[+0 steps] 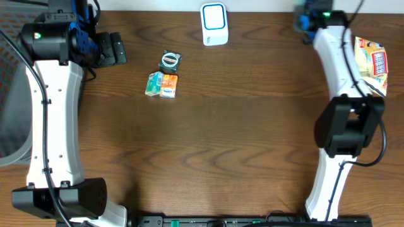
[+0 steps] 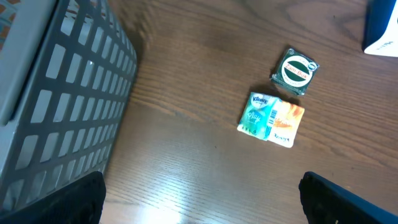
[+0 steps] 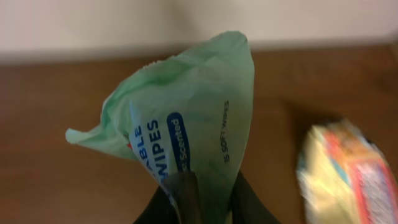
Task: Scan the item barcode
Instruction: 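Carry the packet right and drop it beside the snack pile, then swing the empty right gripper over the orange tissue pack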
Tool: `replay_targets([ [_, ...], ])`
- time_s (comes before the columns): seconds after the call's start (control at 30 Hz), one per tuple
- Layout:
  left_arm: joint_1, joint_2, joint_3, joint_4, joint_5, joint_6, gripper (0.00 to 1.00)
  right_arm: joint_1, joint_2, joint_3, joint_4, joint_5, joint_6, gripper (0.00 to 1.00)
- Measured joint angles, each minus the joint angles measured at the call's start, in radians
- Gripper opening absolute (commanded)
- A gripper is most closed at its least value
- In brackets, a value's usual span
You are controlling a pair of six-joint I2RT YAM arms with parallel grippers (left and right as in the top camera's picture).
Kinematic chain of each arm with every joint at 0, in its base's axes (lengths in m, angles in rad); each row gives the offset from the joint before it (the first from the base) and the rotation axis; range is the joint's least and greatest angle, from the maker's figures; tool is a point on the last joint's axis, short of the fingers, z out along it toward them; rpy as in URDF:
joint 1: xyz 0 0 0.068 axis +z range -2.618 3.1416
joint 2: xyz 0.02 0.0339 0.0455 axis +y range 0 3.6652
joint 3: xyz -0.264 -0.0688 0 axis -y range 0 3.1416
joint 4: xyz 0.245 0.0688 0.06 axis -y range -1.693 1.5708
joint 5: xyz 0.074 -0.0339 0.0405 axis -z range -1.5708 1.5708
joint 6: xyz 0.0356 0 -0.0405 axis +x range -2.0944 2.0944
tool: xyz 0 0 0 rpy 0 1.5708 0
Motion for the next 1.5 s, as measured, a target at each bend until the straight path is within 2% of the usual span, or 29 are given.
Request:
replay_targets([
  [0.17, 0.000, 0.000, 0.000, 0.000, 0.000, 0.000, 0.98, -0.098, 0.019, -0.002, -0.135, 0.033, -0.063, 0.01],
  [0.2, 0.000, 0.000, 0.000, 0.000, 0.000, 0.000, 0.98, -0.119, 0.023, -0.002, -0.151, 0.037, -0.071, 0.04],
  [0.33, 0.000, 0.000, 0.000, 0.000, 0.000, 0.000, 0.98, -0.200, 0.036, -0.002, -0.199, 0.040, -0.093, 0.53],
  [0.4, 0.000, 0.000, 0.000, 0.000, 0.000, 0.000, 0.98, -0.240, 0.045, -0.002, -0.224, 0.030, -0.097, 0.66],
  [0.43, 0.000, 0.000, 0.000, 0.000, 0.000, 0.000, 0.98, -0.253, 0.048, -0.002, -0.235, 0.025, -0.098, 0.86],
  [0.47, 0.000, 0.000, 0.000, 0.000, 0.000, 0.000, 0.98, -0.267, 0.052, -0.002, -0.244, 0.014, -0.103, 0.95],
  [0.5, 0.000, 0.000, 0.000, 0.000, 0.000, 0.000, 0.98, -0.276, 0.055, -0.002, -0.246, 0.004, -0.100, 0.99],
  [0.73, 0.000, 0.000, 0.000, 0.000, 0.000, 0.000, 0.98, -0.256, 0.059, -0.002, -0.248, -0.054, -0.094, 0.99],
  [0.93, 0.000, 0.000, 0.000, 0.000, 0.000, 0.000, 0.98, -0.172, 0.058, -0.002, -0.240, -0.116, -0.089, 0.99],
  [1.2, 0.000, 0.000, 0.000, 0.000, 0.000, 0.000, 0.98, 0.026, 0.031, -0.002, -0.182, -0.193, -0.066, 0.99],
  [1.5, 0.000, 0.000, 0.000, 0.000, 0.000, 0.000, 0.98, 0.243, -0.002, -0.002, -0.137, -0.469, 0.008, 0.99],
])
